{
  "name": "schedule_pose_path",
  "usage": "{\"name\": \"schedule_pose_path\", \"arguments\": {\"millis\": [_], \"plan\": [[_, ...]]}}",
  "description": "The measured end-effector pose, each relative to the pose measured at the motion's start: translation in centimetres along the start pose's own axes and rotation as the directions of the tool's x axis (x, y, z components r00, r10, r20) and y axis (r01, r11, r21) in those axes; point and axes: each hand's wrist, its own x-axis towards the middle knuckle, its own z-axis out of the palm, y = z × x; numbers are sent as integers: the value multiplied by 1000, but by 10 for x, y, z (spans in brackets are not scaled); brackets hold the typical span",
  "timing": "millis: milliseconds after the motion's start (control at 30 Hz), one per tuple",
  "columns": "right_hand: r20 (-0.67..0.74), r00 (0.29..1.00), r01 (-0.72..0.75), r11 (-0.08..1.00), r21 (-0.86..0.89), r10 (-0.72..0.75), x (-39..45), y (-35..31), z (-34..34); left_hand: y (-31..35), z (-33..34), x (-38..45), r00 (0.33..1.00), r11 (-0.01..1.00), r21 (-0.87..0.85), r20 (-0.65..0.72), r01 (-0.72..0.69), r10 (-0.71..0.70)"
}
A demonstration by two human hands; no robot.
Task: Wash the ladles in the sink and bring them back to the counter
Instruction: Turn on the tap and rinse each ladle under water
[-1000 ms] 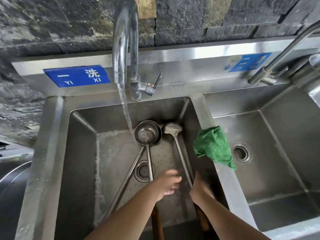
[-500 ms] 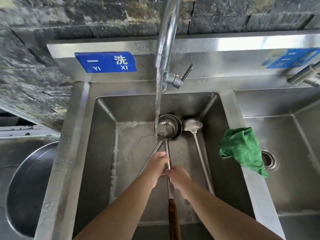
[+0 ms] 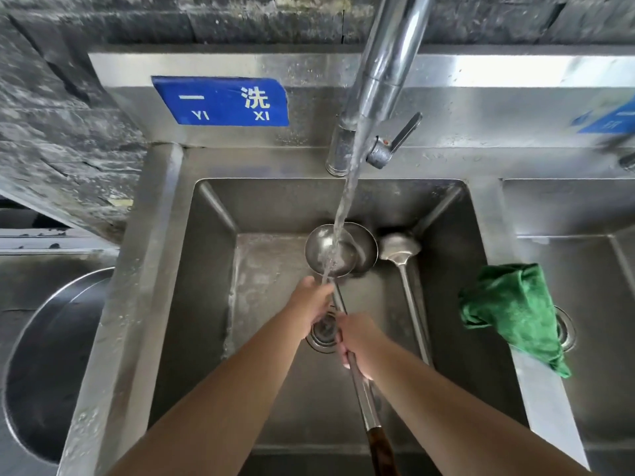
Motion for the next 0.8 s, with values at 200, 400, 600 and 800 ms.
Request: {"name": "schedule_pose_path", "arguments": {"millis": [200,400,600,800], "plan": [[32,999,-9,996,-86,12,-57,-10,-16,27,-4,11,972,969,-235,-235,-70,13],[228,971,-88,995,40,77,-67,-42,-31,36,-20,6,959,986,-160,-282,-50,3],[325,932,-271,900,341,158,-16,-73,-12,24,-5,-23,958,994,-105,-280,36,-64],[276,938,-312,853,418,208,5,-67,-3,27,-16,-24,953,997,50,-295,-55,68]]}}
